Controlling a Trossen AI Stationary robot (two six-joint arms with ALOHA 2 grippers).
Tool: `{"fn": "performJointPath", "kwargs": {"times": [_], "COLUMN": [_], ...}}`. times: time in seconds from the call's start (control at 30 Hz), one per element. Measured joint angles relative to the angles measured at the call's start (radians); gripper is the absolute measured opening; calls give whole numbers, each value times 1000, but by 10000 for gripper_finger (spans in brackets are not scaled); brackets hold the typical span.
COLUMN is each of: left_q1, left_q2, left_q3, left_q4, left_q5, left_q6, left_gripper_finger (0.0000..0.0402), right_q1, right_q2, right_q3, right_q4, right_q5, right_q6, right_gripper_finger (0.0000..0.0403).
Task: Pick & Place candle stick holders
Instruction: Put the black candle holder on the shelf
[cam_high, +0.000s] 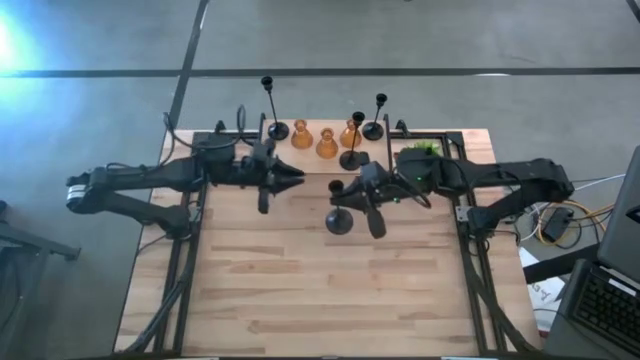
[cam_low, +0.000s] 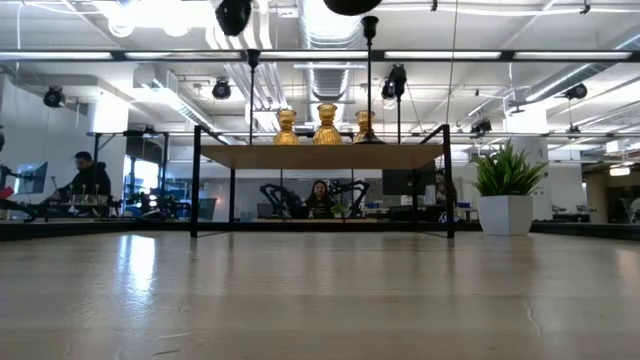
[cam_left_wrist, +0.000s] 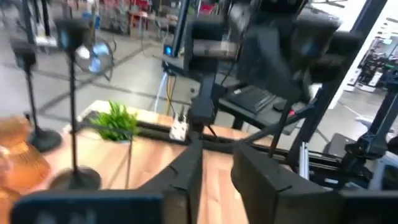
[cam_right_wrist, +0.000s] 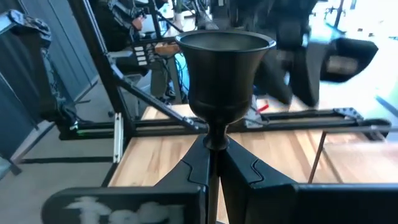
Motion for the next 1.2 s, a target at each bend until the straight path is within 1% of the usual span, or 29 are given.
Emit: {"fn": "performJointPath", "kwargs": {"times": [0.07,0.13,0.2,0.27,0.4,0.7,0.87,1.07,1.13,1.2], "left_q1": [-1,-3,-9,-16,-22,-23,-24,-24,-24,-24], "left_q2": [28,48,67,82,116,200,250,278,285,288], "left_q3": [0,0,0,0,0,1,38,96,107,110], "left_q4": [6,29,77,100,153,355,351,351,349,345], "left_q5": [27,81,130,146,146,146,147,151,154,155], "left_q6": [-20,-11,15,45,78,65,60,61,61,63], "left_gripper_finger": [110,123,130,131,131,131,131,129,121,104], "right_q1": [-10,-21,-31,-42,-63,-88,-88,-88,-88,-89], "right_q2": [21,38,54,65,69,69,69,69,69,69], "right_q3": [25,41,53,63,79,89,83,74,73,73], "right_q4": [3,4,3,0,10,27,37,38,40,43], "right_q5": [-3,-3,-2,-2,-2,-18,-18,-19,-20,-20], "right_q6": [-13,-21,-24,-18,-18,-23,-24,-24,-24,-25], "right_gripper_finger": [11,11,11,11,11,11,11,11,11,11]}}
